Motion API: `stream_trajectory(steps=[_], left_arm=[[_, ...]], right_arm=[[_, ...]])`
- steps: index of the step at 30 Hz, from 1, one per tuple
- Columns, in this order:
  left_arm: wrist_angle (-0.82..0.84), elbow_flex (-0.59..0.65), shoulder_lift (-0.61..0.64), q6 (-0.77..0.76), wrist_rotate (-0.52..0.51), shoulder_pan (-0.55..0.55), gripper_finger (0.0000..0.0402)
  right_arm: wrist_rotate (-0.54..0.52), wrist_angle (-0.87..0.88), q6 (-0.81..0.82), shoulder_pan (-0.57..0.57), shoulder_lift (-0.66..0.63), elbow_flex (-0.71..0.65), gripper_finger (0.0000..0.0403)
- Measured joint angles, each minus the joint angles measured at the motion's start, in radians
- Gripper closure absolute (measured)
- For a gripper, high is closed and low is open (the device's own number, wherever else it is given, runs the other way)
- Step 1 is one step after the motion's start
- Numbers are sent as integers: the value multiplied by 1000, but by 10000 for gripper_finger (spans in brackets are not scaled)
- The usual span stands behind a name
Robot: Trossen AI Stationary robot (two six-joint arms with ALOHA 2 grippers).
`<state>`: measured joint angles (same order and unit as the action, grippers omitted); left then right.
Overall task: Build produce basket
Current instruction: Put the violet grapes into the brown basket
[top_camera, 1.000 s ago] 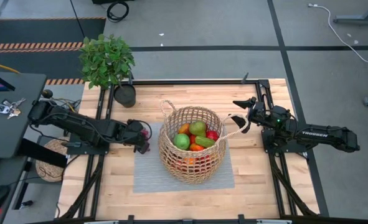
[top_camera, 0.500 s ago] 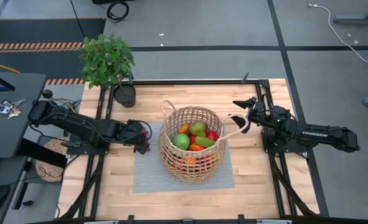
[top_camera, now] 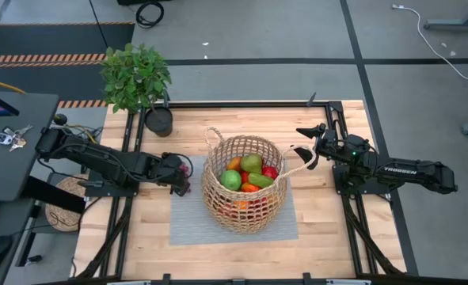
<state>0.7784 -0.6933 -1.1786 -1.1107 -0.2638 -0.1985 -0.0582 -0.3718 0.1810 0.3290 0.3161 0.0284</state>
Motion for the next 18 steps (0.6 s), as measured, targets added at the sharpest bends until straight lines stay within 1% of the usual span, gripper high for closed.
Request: stream_trajectory(steps=[18], left_arm=[[0,0,0,1,14,0,132]], right_arm=[[0,0,0,0,0,0,9]])
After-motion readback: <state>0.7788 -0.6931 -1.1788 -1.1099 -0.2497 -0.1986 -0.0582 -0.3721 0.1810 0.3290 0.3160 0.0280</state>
